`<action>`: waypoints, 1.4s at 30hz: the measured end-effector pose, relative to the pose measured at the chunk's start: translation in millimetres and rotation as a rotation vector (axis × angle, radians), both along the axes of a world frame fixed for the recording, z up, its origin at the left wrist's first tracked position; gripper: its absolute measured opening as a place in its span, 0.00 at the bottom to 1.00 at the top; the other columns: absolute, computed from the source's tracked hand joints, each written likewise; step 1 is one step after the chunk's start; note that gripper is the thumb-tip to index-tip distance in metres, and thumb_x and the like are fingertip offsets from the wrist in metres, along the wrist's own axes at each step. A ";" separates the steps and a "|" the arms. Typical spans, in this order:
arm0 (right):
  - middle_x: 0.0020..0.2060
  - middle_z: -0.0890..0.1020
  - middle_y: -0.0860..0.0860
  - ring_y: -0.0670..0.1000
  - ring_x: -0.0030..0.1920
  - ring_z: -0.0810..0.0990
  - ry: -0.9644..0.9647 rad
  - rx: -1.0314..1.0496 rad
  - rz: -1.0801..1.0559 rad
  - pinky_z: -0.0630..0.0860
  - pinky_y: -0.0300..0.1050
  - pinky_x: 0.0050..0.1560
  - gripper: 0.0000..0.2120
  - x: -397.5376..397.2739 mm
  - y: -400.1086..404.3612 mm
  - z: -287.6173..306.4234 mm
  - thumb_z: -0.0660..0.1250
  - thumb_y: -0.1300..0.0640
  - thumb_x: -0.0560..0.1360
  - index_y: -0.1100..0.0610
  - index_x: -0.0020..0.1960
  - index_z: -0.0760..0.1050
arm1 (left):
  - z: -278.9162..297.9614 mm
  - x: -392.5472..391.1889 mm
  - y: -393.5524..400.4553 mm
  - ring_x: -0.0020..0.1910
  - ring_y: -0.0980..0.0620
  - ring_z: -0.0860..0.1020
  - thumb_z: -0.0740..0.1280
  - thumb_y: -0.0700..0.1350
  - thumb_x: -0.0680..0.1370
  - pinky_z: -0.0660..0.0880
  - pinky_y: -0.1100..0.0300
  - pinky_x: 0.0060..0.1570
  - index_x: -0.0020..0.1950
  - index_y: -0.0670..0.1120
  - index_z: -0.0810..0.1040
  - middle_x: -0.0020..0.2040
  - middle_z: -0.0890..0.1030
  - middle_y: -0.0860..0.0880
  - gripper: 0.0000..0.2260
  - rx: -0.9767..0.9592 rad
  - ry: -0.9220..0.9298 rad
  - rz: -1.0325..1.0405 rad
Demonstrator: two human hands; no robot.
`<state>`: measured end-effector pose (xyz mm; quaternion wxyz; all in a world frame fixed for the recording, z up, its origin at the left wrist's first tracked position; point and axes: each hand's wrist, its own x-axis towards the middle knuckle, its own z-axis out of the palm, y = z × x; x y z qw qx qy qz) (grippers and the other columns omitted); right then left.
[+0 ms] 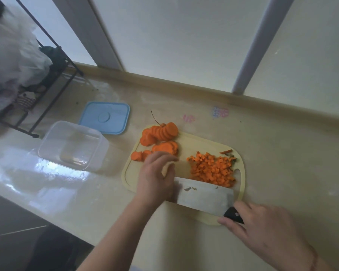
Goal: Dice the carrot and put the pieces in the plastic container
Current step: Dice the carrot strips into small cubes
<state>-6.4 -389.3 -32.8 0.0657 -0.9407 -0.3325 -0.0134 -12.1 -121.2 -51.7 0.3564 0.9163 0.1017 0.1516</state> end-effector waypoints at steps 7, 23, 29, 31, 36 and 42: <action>0.20 0.75 0.47 0.51 0.18 0.74 0.136 0.073 -0.122 0.68 0.43 0.15 0.28 -7.8 -17.1 -2.7 0.46 0.25 0.73 0.46 0.32 0.66 | 0.0 43.1 35.5 0.47 0.40 0.77 0.71 0.44 0.70 0.78 0.47 0.44 0.53 0.47 0.83 0.51 0.82 0.47 0.12 0.399 0.081 -0.239; 0.21 0.62 0.35 0.41 0.19 0.71 0.400 0.175 -0.310 0.68 0.38 0.17 0.25 -5.7 -16.3 28.8 0.48 0.24 0.72 0.44 0.40 0.67 | -4.2 50.2 56.0 0.47 0.47 0.76 0.66 0.45 0.76 0.72 0.53 0.48 0.51 0.45 0.84 0.47 0.83 0.50 0.09 0.421 -0.056 -0.489; 0.24 0.73 0.36 0.34 0.31 0.74 0.598 0.277 -0.423 0.71 0.27 0.36 0.19 -9.5 -22.3 33.1 0.50 0.21 0.67 0.32 0.35 0.69 | -13.1 15.3 40.6 0.42 0.47 0.82 0.73 0.41 0.77 0.79 0.53 0.41 0.48 0.42 0.86 0.44 0.85 0.49 0.04 0.176 -0.231 -0.213; 0.29 0.76 0.34 0.32 0.32 0.74 0.587 0.301 -0.428 0.71 0.25 0.36 0.18 -9.3 -19.4 32.3 0.49 0.18 0.63 0.28 0.35 0.69 | -16.0 6.3 35.4 0.39 0.48 0.82 0.74 0.42 0.76 0.79 0.53 0.37 0.46 0.43 0.87 0.43 0.86 0.51 0.03 0.174 -0.261 -0.136; 0.33 0.77 0.30 0.30 0.37 0.75 0.605 0.341 -0.398 0.70 0.23 0.42 0.14 -10.0 -15.5 27.2 0.56 0.20 0.63 0.26 0.39 0.71 | -15.8 25.0 43.0 0.45 0.45 0.83 0.71 0.38 0.78 0.80 0.53 0.45 0.48 0.43 0.87 0.50 0.87 0.50 0.05 0.256 -0.355 -0.112; 0.29 0.76 0.31 0.30 0.33 0.75 0.602 0.384 -0.411 0.71 0.23 0.34 0.09 -12.0 -14.5 28.4 0.58 0.24 0.63 0.23 0.40 0.70 | -28.0 30.7 38.3 0.50 0.44 0.82 0.72 0.40 0.77 0.80 0.49 0.47 0.54 0.41 0.85 0.54 0.85 0.46 0.07 0.346 -0.191 -0.364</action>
